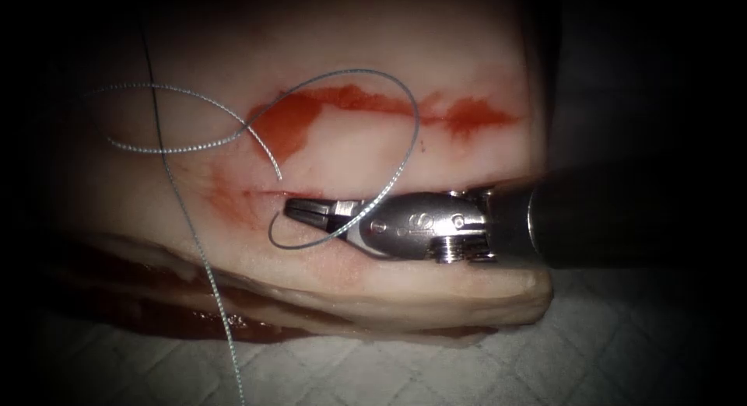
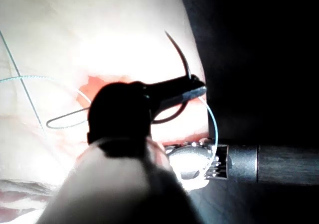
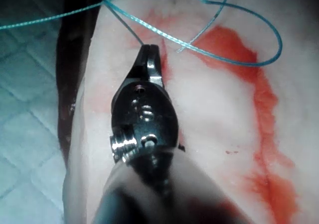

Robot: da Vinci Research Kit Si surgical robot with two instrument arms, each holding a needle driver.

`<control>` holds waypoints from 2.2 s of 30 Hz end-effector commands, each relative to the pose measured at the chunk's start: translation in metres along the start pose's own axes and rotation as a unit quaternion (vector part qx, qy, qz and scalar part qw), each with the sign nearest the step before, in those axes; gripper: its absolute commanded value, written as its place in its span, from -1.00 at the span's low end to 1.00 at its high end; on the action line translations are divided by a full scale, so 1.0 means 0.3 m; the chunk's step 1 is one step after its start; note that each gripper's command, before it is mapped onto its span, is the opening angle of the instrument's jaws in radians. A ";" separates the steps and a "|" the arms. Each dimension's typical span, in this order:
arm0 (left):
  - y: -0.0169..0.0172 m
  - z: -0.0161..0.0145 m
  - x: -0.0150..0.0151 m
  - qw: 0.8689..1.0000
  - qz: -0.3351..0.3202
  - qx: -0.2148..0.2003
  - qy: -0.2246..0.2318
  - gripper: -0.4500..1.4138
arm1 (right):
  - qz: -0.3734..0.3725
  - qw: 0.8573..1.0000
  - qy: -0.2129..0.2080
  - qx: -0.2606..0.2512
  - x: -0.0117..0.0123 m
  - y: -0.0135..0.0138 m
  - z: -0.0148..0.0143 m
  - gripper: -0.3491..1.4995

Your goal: Wound Closure

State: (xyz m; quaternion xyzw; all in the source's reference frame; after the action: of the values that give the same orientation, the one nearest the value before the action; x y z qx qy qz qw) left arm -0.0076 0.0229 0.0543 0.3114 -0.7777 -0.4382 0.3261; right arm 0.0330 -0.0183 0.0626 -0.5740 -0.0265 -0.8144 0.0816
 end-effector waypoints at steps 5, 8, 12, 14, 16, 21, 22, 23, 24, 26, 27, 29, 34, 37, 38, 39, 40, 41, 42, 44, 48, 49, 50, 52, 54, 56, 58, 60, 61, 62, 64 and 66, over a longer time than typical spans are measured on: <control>0.002 0.001 0.001 1.000 0.000 0.001 0.000 -1.00 | -0.019 1.000 0.001 -0.002 0.0006 0.0001 0.0042 -0.35; 0.002 0.001 0.001 1.000 0.000 0.001 0.000 -1.00 | -0.024 1.000 0.001 -0.002 -0.0004 0.0005 0.0049 -0.29; 0.002 0.001 0.002 1.000 0.001 0.001 0.000 -1.00 | -0.028 1.000 0.001 -0.002 -0.0006 0.0014 0.0055 -0.20; 0.002 0.001 0.002 1.000 0.001 0.001 0.000 -1.00 | -0.029 1.000 0.001 -0.002 -0.0003 0.0017 0.0058 -0.25; 0.002 0.001 0.002 1.000 0.001 0.001 0.000 -1.00 | -0.029 1.000 0.001 -0.002 -0.0001 0.0021 0.0059 -0.27; 0.002 0.002 0.002 1.000 0.001 0.001 -0.001 -1.00 | -0.030 1.000 0.001 -0.001 0.0000 0.0026 0.0079 -0.42; 0.002 0.002 0.002 1.000 0.001 0.001 -0.001 -1.00 | -0.030 1.000 0.002 0.001 -0.0002 0.0029 0.0092 -0.51; 0.002 0.002 0.002 1.000 0.001 0.001 -0.001 -1.00 | -0.033 0.999 0.002 0.001 -0.0001 0.0032 0.0097 -0.55; 0.002 0.002 0.002 1.000 0.001 0.001 -0.001 -1.00 | -0.033 0.999 0.002 0.001 -0.0001 0.0032 0.0097 -0.55; 0.002 0.002 0.002 1.000 0.001 0.001 -0.001 -1.00 | -0.038 0.999 -0.002 -0.007 0.0005 0.0035 0.0115 -0.98; 0.002 0.002 0.002 1.000 0.001 0.001 -0.001 -1.00 | -0.038 0.999 -0.004 -0.015 0.0003 0.0034 0.0114 -1.00; 0.001 0.002 0.003 1.000 0.001 0.001 -0.001 -1.00 | -0.026 0.998 -0.012 -0.051 -0.0004 0.0027 0.0099 -1.00; 0.001 0.002 0.002 1.000 0.000 0.001 0.000 -1.00 | -0.011 0.997 -0.016 -0.072 -0.0063 -0.0068 -0.0011 -1.00; 0.001 0.001 0.001 1.000 -0.001 0.001 0.000 -1.00 | 0.013 1.000 -0.022 -0.011 -0.0129 -0.0208 -0.0176 -1.00; 0.001 0.001 0.001 1.000 -0.001 0.001 0.000 -1.00 | 0.025 0.999 -0.026 0.002 -0.0161 -0.0300 -0.0287 -1.00; 0.001 0.001 0.002 1.000 0.000 0.001 0.000 -1.00 | 0.023 0.999 -0.030 0.006 -0.0173 -0.0338 -0.0335 -1.00; 0.001 0.001 0.002 1.000 0.000 0.001 0.000 -1.00 | 0.021 0.999 -0.032 0.015 -0.0184 -0.0377 -0.0381 -1.00; 0.001 0.001 0.002 1.000 0.000 0.001 0.000 -1.00 | 0.015 0.999 -0.035 0.029 -0.0198 -0.0426 -0.0440 -1.00; 0.001 0.001 0.002 1.000 0.000 0.001 0.000 -1.00 | 0.013 0.998 -0.039 0.042 -0.0209 -0.0462 -0.0482 -1.00; 0.001 0.001 0.002 1.000 0.000 0.001 0.000 -1.00 | -0.001 0.996 -0.048 0.076 -0.0246 -0.0565 -0.0602 -1.00; 0.001 0.001 0.002 1.000 0.000 0.001 0.000 -1.00 | -0.016 0.990 -0.059 0.128 -0.0297 -0.0669 -0.0718 -1.00; 0.001 0.001 0.002 1.000 0.000 0.001 0.000 -1.00 | -0.021 0.988 -0.061 0.140 -0.0308 -0.0687 -0.0739 -1.00; 0.001 0.001 0.002 1.000 0.000 0.001 0.000 -1.00 | -0.028 0.986 -0.060 0.153 -0.0321 -0.0707 -0.0761 -1.00; 0.001 0.001 0.002 1.000 0.000 0.001 0.000 -1.00 | -0.040 0.980 -0.058 0.184 -0.0347 -0.0743 -0.0803 -1.00; 0.001 0.001 0.002 1.000 0.000 0.001 0.000 -1.00 | -0.039 0.978 -0.057 0.195 -0.0354 -0.0755 -0.0816 -1.00; 0.001 0.001 0.002 1.000 0.000 0.001 0.000 -1.00 | -0.039 0.976 -0.046 0.208 -0.0351 -0.0758 -0.0813 -1.00; 0.001 0.001 0.002 1.000 0.000 0.001 0.000 -1.00 | -0.041 0.973 -0.035 0.224 -0.0337 -0.0749 -0.0786 -0.95; 0.001 0.001 0.002 1.000 0.000 0.001 0.000 -1.00 | -0.010 0.972 -0.045 0.232 -0.0274 -0.0676 -0.0708 -0.46; 0.001 0.001 0.002 1.000 0.000 0.001 0.000 -1.00 | 0.004 0.973 -0.053 0.224 -0.0252 -0.0645 -0.0683 -0.44; 0.001 0.001 0.002 1.000 0.000 0.001 0.000 -1.00 | 0.021 0.975 -0.062 0.211 -0.0229 -0.0611 -0.0656 -0.38; 0.001 0.001 0.002 1.000 0.000 0.001 0.000 -1.00 | 0.028 0.980 -0.061 0.186 -0.0175 -0.0523 -0.0590 -0.09; 0.001 0.001 0.002 1.000 0.000 0.001 0.000 -1.00 | 0.043 0.985 -0.051 0.158 -0.0124 -0.0431 -0.0527 0.07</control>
State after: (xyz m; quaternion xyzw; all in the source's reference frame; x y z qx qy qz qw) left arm -0.0078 0.0227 0.0542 0.3117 -0.7775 -0.4384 0.3257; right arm 0.0164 -0.0068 0.0539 -0.5947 -0.1295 -0.7669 0.2034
